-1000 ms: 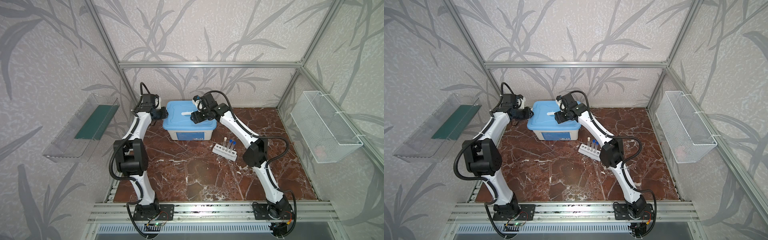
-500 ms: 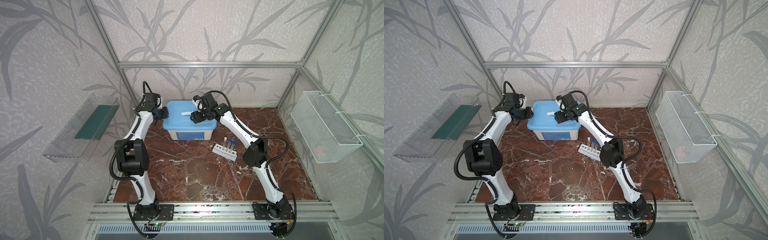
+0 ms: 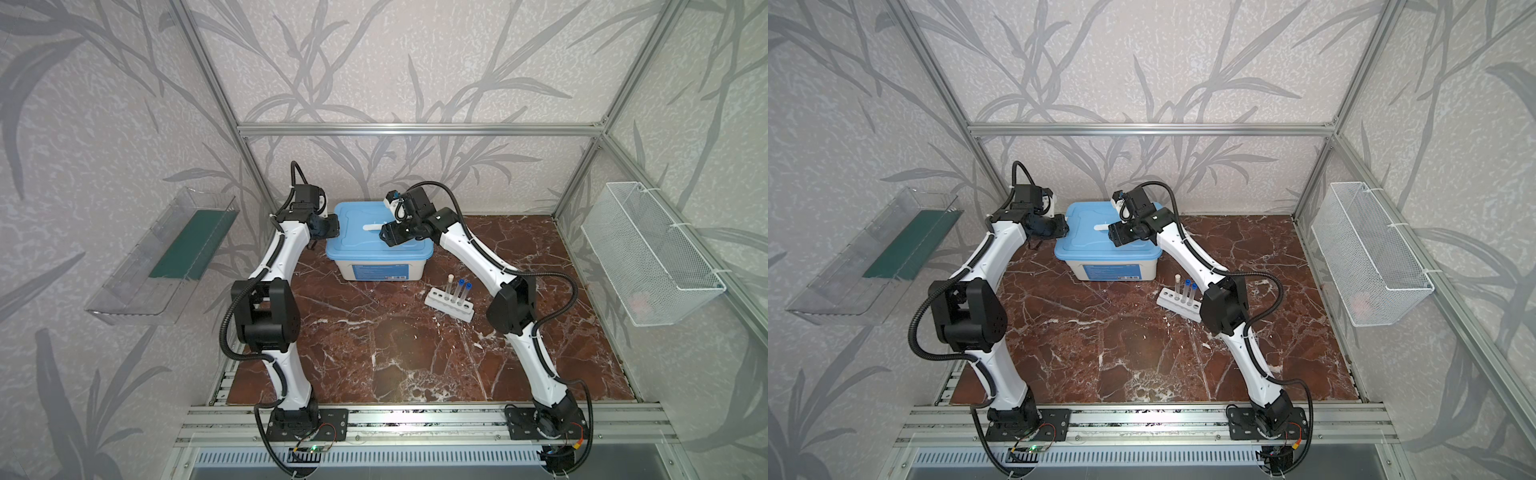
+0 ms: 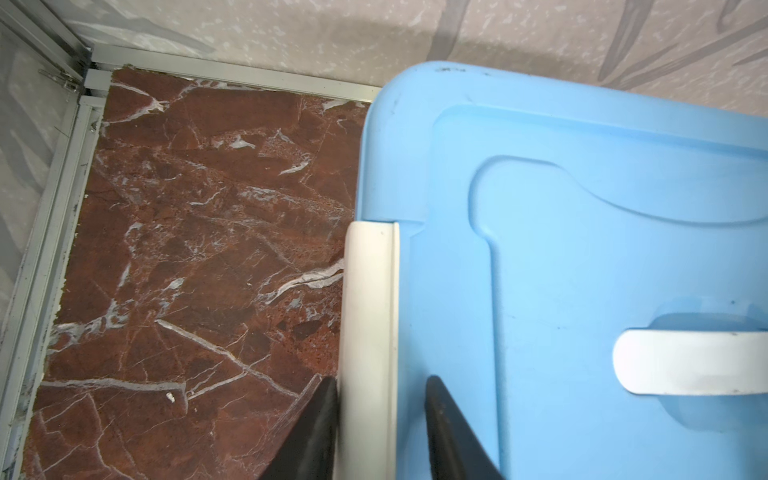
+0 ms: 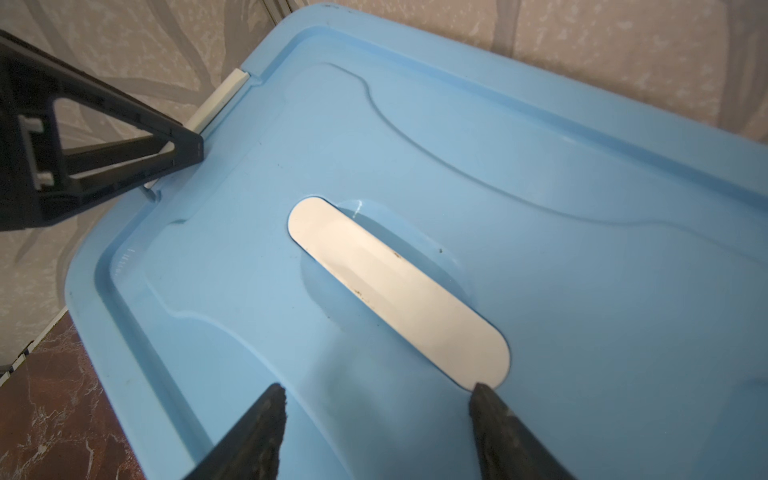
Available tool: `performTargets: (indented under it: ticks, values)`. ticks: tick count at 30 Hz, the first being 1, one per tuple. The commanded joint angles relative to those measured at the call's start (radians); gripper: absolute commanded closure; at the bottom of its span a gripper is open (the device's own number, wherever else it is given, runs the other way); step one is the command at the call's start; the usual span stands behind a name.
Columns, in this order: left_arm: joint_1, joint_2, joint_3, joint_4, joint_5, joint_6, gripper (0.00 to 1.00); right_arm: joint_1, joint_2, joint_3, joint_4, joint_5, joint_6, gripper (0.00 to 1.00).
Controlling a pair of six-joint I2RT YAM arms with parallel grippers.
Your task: Organize the chemistry lab equipment
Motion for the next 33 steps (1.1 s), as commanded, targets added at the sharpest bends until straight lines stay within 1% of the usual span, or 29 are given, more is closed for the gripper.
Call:
performTargets:
  ticks: [1,4,7,10,12,14,16,18,20,23,25,29,33]
  values:
    - [-0.015,-0.021,0.048,-0.052,0.016,0.011,0.54,-0.007,0.008,-0.029,-0.093,-0.018,0.016,0.30]
    - [-0.015,-0.051,0.068,-0.046,0.023,0.014,0.44,-0.008,0.003,-0.005,-0.096,-0.012,0.008,0.30]
    - [-0.016,-0.102,0.065,-0.017,0.049,0.022,0.36,-0.009,-0.004,0.027,-0.101,-0.010,-0.006,0.28]
    - [-0.018,-0.203,-0.012,0.081,0.037,0.032,0.28,-0.011,-0.017,0.073,-0.119,-0.006,-0.028,0.26]
    - [-0.018,-0.276,-0.092,0.163,0.029,0.040,0.21,-0.011,-0.034,0.098,-0.129,0.003,-0.048,0.25]
    - [-0.017,-0.364,-0.201,0.277,0.040,0.046,0.17,-0.012,-0.063,0.119,-0.139,0.015,-0.073,0.24]
    - [-0.016,-0.462,-0.343,0.420,0.032,0.044,0.12,-0.013,-0.109,0.117,-0.144,0.031,-0.095,0.22]
    - [-0.015,-0.556,-0.463,0.537,0.002,0.027,0.07,-0.013,-0.164,0.094,-0.140,0.052,-0.117,0.21]
    - [-0.015,-0.635,-0.561,0.614,-0.074,0.008,0.04,-0.014,-0.227,0.049,-0.136,0.078,-0.143,0.19]
    - [-0.015,-0.728,-0.695,0.668,-0.240,-0.028,0.02,-0.016,-0.356,-0.098,-0.087,0.122,-0.174,0.17]
    - [-0.013,-0.784,-0.799,0.719,-0.339,-0.045,0.01,-0.020,-0.473,-0.255,-0.002,0.164,-0.176,0.15]
    - [-0.013,-0.896,-0.981,0.833,-0.462,-0.096,0.01,-0.050,-0.751,-0.638,0.237,0.228,-0.187,0.09]
    - [-0.013,-0.994,-1.173,0.955,-0.554,-0.144,0.00,-0.145,-1.020,-0.963,0.380,0.302,-0.146,0.02]
